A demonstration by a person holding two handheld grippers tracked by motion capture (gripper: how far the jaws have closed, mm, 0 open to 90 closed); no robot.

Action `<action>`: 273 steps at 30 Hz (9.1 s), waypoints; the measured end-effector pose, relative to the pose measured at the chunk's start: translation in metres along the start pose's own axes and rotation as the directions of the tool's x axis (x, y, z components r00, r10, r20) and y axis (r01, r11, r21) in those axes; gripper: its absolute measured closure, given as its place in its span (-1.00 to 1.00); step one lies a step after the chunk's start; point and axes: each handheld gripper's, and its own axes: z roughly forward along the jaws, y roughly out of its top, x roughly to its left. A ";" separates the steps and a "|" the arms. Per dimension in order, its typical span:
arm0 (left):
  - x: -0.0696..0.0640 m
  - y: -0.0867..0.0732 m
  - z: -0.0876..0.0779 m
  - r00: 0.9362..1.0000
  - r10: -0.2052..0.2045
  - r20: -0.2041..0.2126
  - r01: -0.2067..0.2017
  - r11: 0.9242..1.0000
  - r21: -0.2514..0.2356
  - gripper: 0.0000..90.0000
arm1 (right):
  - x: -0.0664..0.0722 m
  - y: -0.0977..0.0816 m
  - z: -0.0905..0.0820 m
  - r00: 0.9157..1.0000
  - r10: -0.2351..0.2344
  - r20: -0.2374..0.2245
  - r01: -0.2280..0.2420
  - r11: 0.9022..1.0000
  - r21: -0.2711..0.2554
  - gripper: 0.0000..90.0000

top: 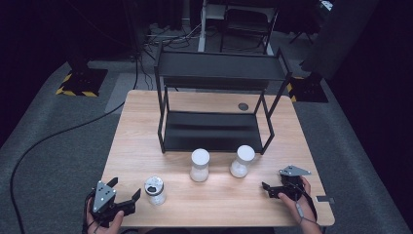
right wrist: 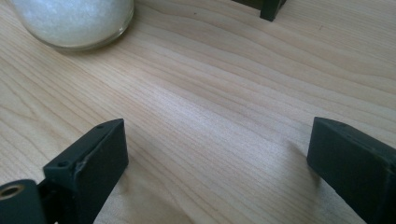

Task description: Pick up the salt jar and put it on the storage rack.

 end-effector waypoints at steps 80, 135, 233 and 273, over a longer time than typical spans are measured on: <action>-0.034 0.015 0.049 0.988 -0.017 0.154 0.008 0.998 0.058 -0.72 | 0.000 0.000 0.000 1.000 0.000 0.000 0.000 1.000 0.000 -0.88; -0.035 0.082 0.083 0.983 0.061 0.171 -0.078 0.993 0.089 -0.34 | 0.002 0.002 0.002 1.000 0.003 0.008 -0.003 1.000 0.005 -0.93; -0.026 0.165 0.262 0.988 0.067 0.138 -0.094 0.976 0.195 -0.34 | 0.005 0.001 0.001 1.000 0.012 0.024 -0.012 1.000 0.004 -0.93; -0.034 0.178 0.190 0.983 0.105 0.148 -0.109 0.994 0.020 -0.68 | 0.006 0.002 0.002 1.000 0.014 0.025 -0.014 1.000 0.005 -0.94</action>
